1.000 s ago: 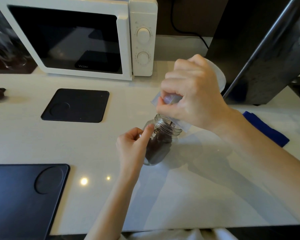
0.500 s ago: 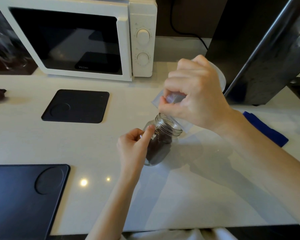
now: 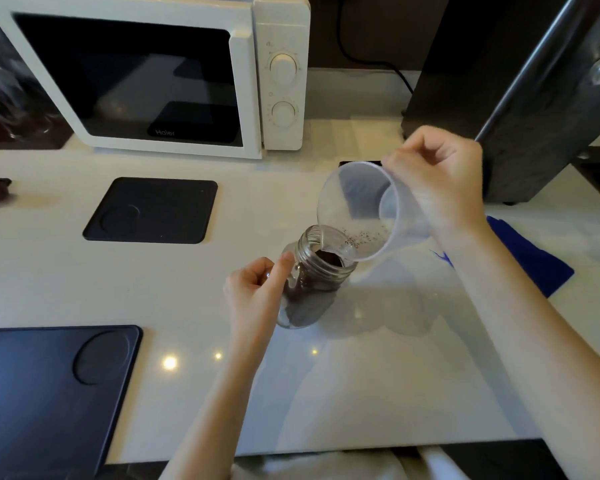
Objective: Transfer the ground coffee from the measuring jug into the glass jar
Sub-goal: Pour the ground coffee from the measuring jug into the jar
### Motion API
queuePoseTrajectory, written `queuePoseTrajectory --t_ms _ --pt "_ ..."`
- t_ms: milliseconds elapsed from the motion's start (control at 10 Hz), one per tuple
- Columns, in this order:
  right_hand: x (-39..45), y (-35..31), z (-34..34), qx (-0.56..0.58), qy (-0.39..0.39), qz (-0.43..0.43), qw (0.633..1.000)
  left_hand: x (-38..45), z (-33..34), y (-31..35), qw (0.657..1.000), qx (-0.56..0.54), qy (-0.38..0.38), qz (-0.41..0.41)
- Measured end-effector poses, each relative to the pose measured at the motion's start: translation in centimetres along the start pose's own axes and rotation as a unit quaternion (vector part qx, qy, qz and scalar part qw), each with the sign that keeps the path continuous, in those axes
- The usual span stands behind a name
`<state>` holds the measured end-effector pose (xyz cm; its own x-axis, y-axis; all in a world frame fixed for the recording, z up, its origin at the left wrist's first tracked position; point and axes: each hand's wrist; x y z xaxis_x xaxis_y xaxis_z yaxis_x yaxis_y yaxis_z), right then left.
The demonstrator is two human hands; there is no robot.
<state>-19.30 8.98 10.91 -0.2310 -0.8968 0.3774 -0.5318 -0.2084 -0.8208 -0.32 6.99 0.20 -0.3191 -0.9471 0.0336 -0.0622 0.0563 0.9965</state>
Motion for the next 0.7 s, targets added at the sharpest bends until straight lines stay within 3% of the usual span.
queuePoseTrajectory --t_ms 100,200,300,400,500,600,700 --pt "-1.0 1.3 -0.3 0.117 0.074 0.084 0.987 -0.1 -0.3 -0.1 1.0 -0.007 0.004 -0.008" --pt "-2.1 3.2 -0.2 0.163 0.121 0.198 0.959 -0.1 -0.7 -0.6 0.999 -0.032 0.021 -0.007" --pt "-3.3 4.2 0.4 0.135 0.126 0.265 0.947 -0.2 -1.0 -1.3 0.998 -0.057 0.032 -0.004" --pt "-5.3 5.2 1.6 0.227 0.15 0.328 0.905 -0.1 -1.3 -2.1 0.995 -0.088 0.042 -0.013" --pt "-6.5 6.0 2.6 0.256 0.163 0.336 0.892 0.0 -1.6 -2.5 0.993 -0.112 0.044 -0.018" --pt "-7.9 6.5 3.4 0.378 0.202 0.372 0.823 0.2 -1.7 -2.6 0.992 -0.119 0.041 -0.021" --pt "-8.6 6.4 4.2 0.395 0.192 0.373 0.817 0.3 -1.7 -2.5 0.992 -0.116 0.042 -0.025"
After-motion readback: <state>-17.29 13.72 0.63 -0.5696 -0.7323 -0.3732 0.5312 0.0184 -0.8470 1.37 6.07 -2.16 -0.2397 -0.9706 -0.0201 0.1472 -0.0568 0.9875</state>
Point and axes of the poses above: each hand's wrist, its own x-axis towards the middle knuckle, its own z-axis out of the palm, y = z × x, and after that the axes turned 14 degrees about -y, right-handed
